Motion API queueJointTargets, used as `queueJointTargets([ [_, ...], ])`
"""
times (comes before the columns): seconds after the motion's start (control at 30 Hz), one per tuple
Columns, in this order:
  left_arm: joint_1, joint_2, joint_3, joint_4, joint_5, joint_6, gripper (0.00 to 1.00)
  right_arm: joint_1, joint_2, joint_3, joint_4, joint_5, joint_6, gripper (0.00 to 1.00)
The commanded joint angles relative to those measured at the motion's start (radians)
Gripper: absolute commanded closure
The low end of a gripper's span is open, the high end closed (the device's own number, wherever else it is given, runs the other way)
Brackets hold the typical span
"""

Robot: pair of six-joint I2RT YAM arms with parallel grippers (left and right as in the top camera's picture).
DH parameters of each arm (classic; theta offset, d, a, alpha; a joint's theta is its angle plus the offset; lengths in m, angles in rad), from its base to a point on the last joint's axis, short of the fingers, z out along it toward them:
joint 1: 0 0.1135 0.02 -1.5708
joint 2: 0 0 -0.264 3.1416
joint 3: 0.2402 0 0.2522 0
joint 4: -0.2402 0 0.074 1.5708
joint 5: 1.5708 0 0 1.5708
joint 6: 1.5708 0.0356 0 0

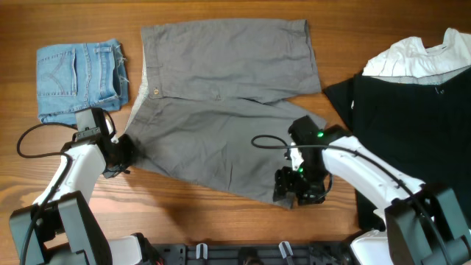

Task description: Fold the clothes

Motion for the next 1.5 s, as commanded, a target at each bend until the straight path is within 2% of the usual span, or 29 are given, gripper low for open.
queueJointTargets([
  [0.0,0.005,0.000,0.016,-0.008,0.027,0.010,0.96,0.021,0.005,-0.060,0.038,0.055,0.140,0.24],
  [0.17,0.005,0.000,0.016,-0.015,0.026,0.011,0.94,0.021,0.005,-0.132,0.119,0.051,0.177,0.26],
  [0.27,0.005,0.000,0.016,-0.015,0.026,0.011,0.93,0.021,0.005,-0.140,0.148,0.063,0.195,0.32],
  [0.3,0.005,0.000,0.016,-0.016,0.026,0.011,0.91,0.021,0.005,-0.140,0.192,0.064,0.195,0.37],
  [0.5,0.005,0.000,0.016,-0.019,0.026,0.011,0.88,0.018,0.005,-0.134,0.201,0.107,0.212,0.41],
  [0.7,0.005,0.000,0.016,-0.023,0.026,0.011,0.87,-0.007,0.004,-0.123,0.171,0.144,0.229,0.55],
  [0.8,0.005,0.000,0.016,-0.027,0.026,0.011,0.84,-0.008,-0.011,-0.097,0.141,0.129,0.150,0.44],
  [0.87,0.005,0.000,0.016,-0.026,0.026,0.011,0.83,-0.008,-0.034,-0.079,0.135,0.114,0.131,0.42],
  [1.0,0.005,0.000,0.016,-0.026,0.026,0.011,0.83,-0.008,-0.112,-0.068,0.129,0.108,0.153,0.34],
  [1.07,0.005,0.000,0.016,-0.027,0.026,0.011,0.82,-0.008,-0.135,-0.068,0.126,0.122,0.185,0.24],
  [1.13,0.005,0.000,0.016,-0.026,0.026,0.014,0.82,-0.008,-0.135,-0.068,0.126,0.148,0.219,0.20],
  [1.47,0.005,0.000,0.016,-0.027,0.026,0.037,0.80,-0.008,-0.099,-0.106,0.103,0.129,0.281,0.27],
])
